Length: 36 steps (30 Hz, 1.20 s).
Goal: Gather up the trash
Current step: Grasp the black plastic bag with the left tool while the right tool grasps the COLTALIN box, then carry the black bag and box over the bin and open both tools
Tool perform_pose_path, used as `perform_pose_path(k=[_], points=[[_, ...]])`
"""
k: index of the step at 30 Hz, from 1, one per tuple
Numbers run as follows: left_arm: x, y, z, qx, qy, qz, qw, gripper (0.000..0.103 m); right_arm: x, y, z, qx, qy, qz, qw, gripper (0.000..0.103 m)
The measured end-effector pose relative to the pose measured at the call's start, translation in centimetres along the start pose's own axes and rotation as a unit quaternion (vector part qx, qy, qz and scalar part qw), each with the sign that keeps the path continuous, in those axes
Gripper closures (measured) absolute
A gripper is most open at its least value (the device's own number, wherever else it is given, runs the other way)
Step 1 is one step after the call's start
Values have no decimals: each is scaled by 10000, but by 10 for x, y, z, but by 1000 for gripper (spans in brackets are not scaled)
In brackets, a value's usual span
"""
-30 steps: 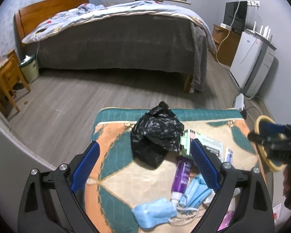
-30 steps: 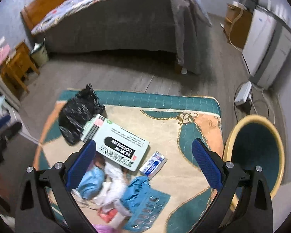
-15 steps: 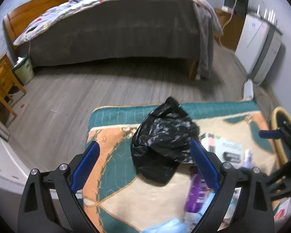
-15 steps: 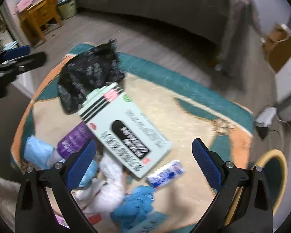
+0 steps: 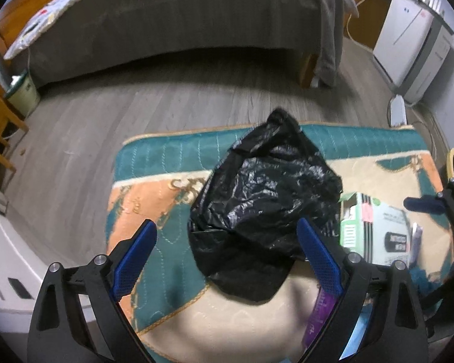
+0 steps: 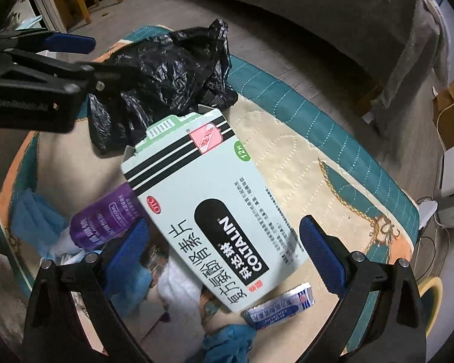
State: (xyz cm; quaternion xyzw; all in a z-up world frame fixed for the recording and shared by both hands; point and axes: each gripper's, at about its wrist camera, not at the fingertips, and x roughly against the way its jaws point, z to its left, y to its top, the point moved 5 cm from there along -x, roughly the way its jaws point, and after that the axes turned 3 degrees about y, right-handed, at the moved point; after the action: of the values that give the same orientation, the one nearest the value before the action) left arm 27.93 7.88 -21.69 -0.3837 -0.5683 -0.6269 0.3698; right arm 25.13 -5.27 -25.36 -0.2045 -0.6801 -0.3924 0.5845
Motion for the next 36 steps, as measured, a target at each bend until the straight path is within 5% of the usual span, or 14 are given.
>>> perform_pose_path(k=[4,9,15,17,26,36], points=[[-13,-2,-4,23,-213,254,9994,20,1,3,-5,45,69,-32,10000,19],[-23,-7,-6,-110,-202,490,9985,41,14,11,-8,-50,432,-216,9988,45],[-21,-5,2,13,-177,524,9985,68,35,18,-23,-247,566,-530,9967,69],[-17,-3,1,-11,-167,470,9988,69,40,19,-33,-393,560,-631,9957,75],[-11,0,-9,-173,-154,420,9989,78,47,17,-58,-768,207,-751,9940,82],[35,19,-23,-286,39,-355,9990,84,89,11,-83,-1562,354,-1319,9782,83]])
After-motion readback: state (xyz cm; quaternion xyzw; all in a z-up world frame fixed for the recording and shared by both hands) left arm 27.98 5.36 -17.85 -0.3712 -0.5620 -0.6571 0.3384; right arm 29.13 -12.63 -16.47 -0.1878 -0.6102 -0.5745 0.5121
